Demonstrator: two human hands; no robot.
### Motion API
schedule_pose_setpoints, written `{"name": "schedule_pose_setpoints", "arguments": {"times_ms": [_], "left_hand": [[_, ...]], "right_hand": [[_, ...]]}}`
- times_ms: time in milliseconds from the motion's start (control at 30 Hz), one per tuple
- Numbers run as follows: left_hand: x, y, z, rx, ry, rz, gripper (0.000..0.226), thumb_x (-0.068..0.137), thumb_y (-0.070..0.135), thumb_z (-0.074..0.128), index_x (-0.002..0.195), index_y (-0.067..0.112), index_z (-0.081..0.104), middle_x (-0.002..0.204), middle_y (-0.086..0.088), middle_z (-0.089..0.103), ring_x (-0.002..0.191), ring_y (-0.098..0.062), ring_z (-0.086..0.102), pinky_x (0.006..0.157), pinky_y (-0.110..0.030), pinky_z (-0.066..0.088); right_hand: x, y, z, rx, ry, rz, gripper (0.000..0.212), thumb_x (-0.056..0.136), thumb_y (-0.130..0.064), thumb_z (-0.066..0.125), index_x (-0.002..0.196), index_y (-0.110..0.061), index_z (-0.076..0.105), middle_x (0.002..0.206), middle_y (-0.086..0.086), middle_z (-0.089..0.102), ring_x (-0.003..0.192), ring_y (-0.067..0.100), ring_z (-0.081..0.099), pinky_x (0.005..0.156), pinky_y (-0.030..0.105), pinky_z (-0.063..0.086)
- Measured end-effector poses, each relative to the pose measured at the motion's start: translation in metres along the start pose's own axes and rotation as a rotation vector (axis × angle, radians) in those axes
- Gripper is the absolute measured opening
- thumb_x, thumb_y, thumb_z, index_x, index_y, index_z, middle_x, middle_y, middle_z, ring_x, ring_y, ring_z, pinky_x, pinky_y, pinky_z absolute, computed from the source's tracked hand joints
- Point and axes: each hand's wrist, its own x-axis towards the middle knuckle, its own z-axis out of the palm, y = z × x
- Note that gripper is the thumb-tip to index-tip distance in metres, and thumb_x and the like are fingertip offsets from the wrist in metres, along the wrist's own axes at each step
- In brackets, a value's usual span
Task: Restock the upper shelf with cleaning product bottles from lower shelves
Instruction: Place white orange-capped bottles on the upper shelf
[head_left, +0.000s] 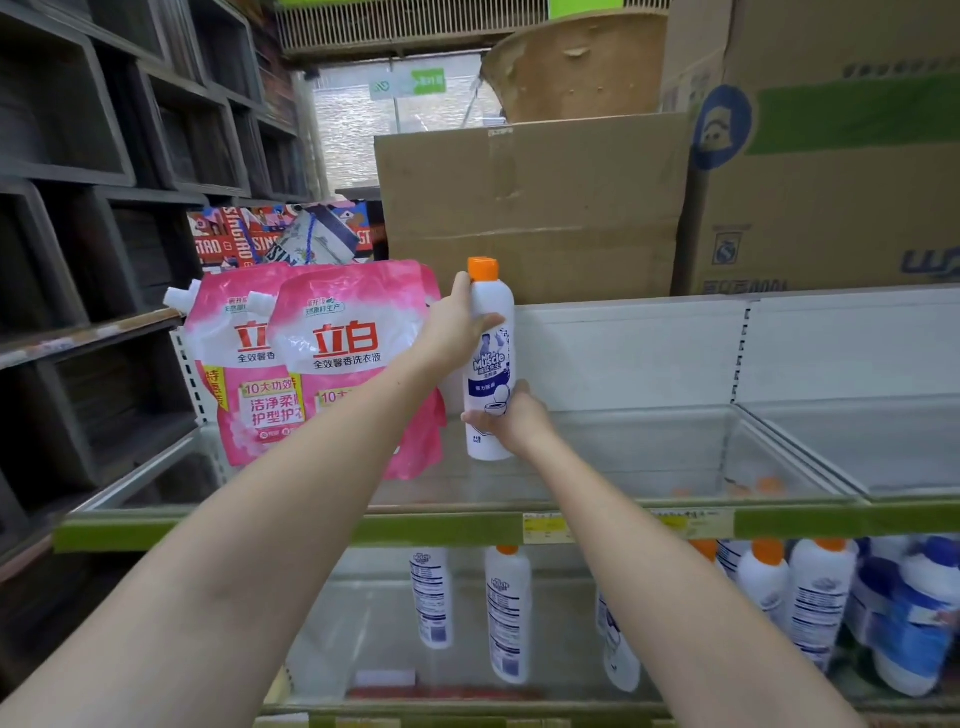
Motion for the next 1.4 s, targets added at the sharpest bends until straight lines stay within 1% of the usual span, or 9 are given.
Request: {"name": "schedule_pose_setpoints", "arguments": {"times_ms": [233, 400, 500, 667, 833, 933, 1200, 1300, 1400], "left_hand": [[-0.009, 0.002, -0.002, 0.032, 0.002, -0.066, 0.038, 0.098, 0.032, 0.061, 0.110, 0.008, 0.034, 0.097, -0.009, 0.052, 0.084, -0.024, 0.052, 0.050, -0.024, 0.035], [-0.017, -0.001, -0.005, 0.089, -0.008, -0.149, 0.029, 0.097, 0.026, 0.062, 0.108, 0.001, 0.053, 0.088, -0.018, 0.058, 0.078, -0.024, 0.051, 0.051, -0.025, 0.034], [-0.024, -0.004, -0.011, 0.099, 0.024, -0.123, 0.019, 0.097, 0.024, 0.060, 0.096, 0.007, 0.055, 0.091, -0.012, 0.063, 0.084, -0.026, 0.060, 0.062, -0.031, 0.046], [-0.044, -0.009, -0.024, 0.075, 0.040, -0.070, 0.019, 0.096, 0.019, 0.056, 0.103, 0.003, 0.064, 0.100, -0.013, 0.068, 0.092, -0.028, 0.065, 0.083, -0.043, 0.056], [-0.073, -0.011, -0.034, 0.073, -0.088, 0.014, 0.019, 0.094, 0.012, 0.056, 0.100, -0.001, 0.068, 0.089, -0.010, 0.068, 0.076, -0.019, 0.063, 0.070, -0.033, 0.055], [-0.097, -0.018, -0.035, 0.108, -0.138, 0.038, 0.020, 0.093, 0.011, 0.055, 0.099, -0.002, 0.070, 0.095, -0.013, 0.071, 0.085, -0.025, 0.066, 0.078, -0.039, 0.057], [-0.168, -0.041, -0.035, 0.027, -0.322, 0.003, 0.026, 0.098, 0.019, 0.054, 0.085, -0.002, 0.065, 0.069, -0.014, 0.070, 0.050, -0.025, 0.064, 0.050, -0.036, 0.059], [-0.195, -0.053, -0.029, 0.009, -0.361, -0.020, 0.029, 0.096, 0.019, 0.053, 0.083, -0.004, 0.063, 0.072, -0.017, 0.071, 0.046, -0.023, 0.059, 0.050, -0.034, 0.057], [-0.226, -0.064, -0.020, 0.012, -0.420, -0.052, 0.024, 0.095, 0.017, 0.056, 0.082, -0.001, 0.066, 0.078, -0.015, 0.072, 0.058, -0.024, 0.063, 0.059, -0.031, 0.056]], "right_hand": [[-0.007, -0.002, 0.003, -0.026, 0.016, 0.006, 0.070, 0.081, -0.047, 0.080, 0.125, -0.008, 0.041, 0.131, 0.012, 0.058, 0.114, 0.032, 0.059, 0.083, 0.036, 0.050], [-0.015, -0.006, -0.001, -0.114, -0.057, 0.060, 0.071, 0.087, -0.045, 0.074, 0.131, -0.003, 0.038, 0.136, 0.011, 0.057, 0.123, 0.031, 0.057, 0.090, 0.035, 0.048], [-0.022, -0.008, 0.001, -0.182, -0.051, 0.096, 0.067, 0.089, -0.035, 0.075, 0.133, 0.001, 0.038, 0.139, 0.013, 0.055, 0.129, 0.031, 0.054, 0.092, 0.031, 0.044], [-0.042, -0.010, -0.001, -0.229, 0.029, 0.113, 0.047, 0.092, -0.019, 0.068, 0.129, 0.001, 0.047, 0.134, 0.016, 0.057, 0.126, 0.033, 0.054, 0.083, 0.027, 0.040], [-0.075, -0.008, -0.002, -0.182, 0.131, 0.078, 0.021, 0.088, -0.017, 0.064, 0.107, -0.009, 0.065, 0.111, 0.011, 0.067, 0.111, 0.032, 0.061, 0.077, 0.025, 0.038], [-0.104, -0.013, -0.002, -0.166, 0.192, 0.053, 0.005, 0.087, -0.016, 0.063, 0.091, -0.016, 0.060, 0.095, 0.004, 0.064, 0.100, 0.029, 0.062, 0.074, 0.027, 0.039], [-0.194, -0.001, 0.019, -0.244, 0.197, 0.144, 0.011, 0.087, -0.017, 0.061, 0.082, -0.021, 0.053, 0.090, 0.004, 0.064, 0.092, 0.028, 0.061, 0.074, 0.033, 0.044], [-0.228, 0.017, 0.032, -0.279, 0.127, 0.205, 0.011, 0.089, -0.020, 0.060, 0.084, -0.021, 0.050, 0.090, 0.004, 0.062, 0.092, 0.027, 0.061, 0.071, 0.033, 0.044], [-0.259, 0.039, 0.043, -0.303, 0.082, 0.254, 0.006, 0.093, -0.021, 0.059, 0.092, -0.017, 0.054, 0.093, 0.004, 0.062, 0.094, 0.026, 0.059, 0.078, 0.037, 0.047]]}}
